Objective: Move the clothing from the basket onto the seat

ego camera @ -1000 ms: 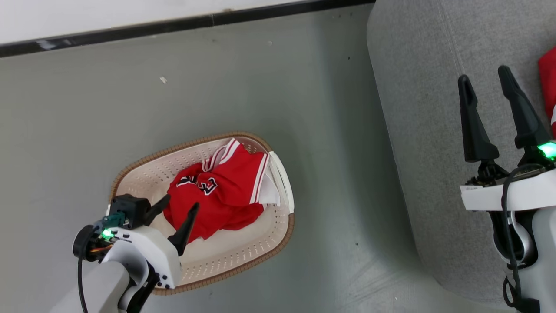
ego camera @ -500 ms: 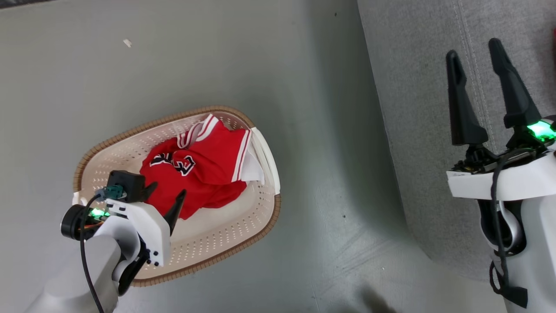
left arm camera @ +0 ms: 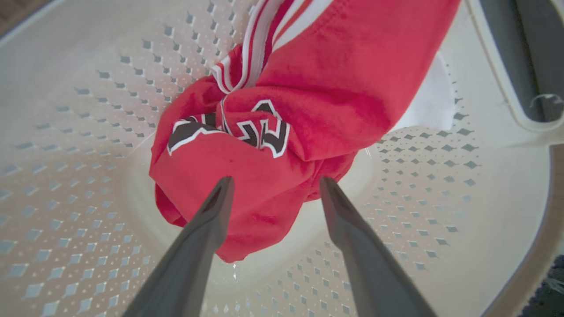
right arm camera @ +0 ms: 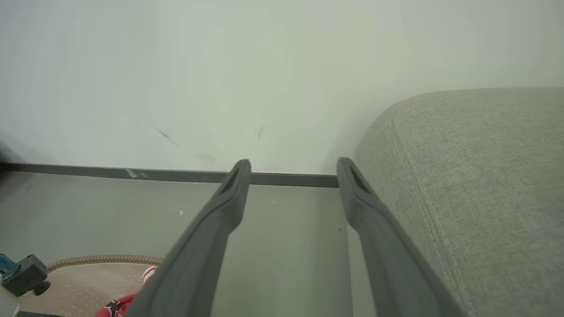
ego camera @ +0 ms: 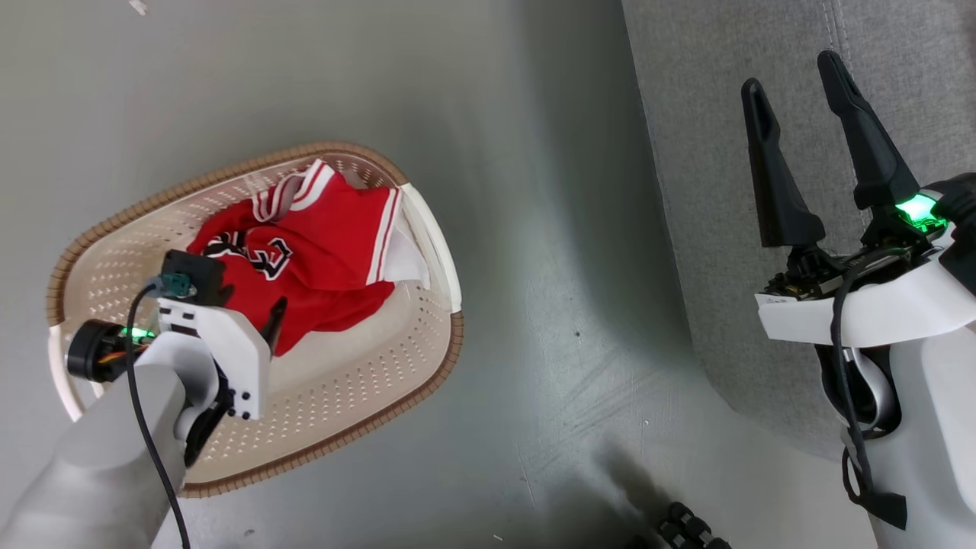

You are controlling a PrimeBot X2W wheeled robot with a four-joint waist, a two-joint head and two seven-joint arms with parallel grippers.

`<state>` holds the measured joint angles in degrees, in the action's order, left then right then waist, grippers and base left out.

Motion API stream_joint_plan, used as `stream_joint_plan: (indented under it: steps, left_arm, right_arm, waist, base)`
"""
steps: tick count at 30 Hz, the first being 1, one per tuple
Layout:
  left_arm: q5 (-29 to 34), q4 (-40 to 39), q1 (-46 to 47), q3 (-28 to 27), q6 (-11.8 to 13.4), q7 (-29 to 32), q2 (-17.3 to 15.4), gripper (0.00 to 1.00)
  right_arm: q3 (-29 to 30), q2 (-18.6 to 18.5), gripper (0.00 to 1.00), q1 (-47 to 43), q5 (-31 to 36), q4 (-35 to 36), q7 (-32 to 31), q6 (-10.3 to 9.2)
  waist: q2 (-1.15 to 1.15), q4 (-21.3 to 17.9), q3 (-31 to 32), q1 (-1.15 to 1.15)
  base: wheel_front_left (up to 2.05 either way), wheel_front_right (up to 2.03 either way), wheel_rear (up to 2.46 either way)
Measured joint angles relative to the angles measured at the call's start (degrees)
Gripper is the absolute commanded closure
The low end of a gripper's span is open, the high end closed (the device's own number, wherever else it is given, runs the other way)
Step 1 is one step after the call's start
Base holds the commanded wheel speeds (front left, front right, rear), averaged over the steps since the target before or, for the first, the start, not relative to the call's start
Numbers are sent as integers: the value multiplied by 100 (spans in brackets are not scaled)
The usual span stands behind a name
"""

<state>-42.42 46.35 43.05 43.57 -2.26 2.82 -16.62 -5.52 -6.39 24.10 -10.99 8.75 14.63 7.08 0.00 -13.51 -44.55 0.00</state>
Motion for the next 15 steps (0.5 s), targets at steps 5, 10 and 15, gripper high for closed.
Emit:
stream_joint_plan:
  steps: [5,10,15]
  left_arm:
    - [79,313,227,0,3,112,-54,0]
    - [171,554,464,-2,12,166,-172,0]
    - [224,783,698,14,19,320,-199,0]
  right_arm:
    - [-45,74,0,112,0,19,0,0]
    - [-92,125,0,227,0,53,0,0]
    - [-141,193,0,275,0,76,0,0]
  waist:
    - [0,-129,-245,0]
    - [0,-264,-477,0]
    - [0,-403,-692,0]
  base:
    - [0,0,0]
    - [0,0,0]
    - [0,0,0]
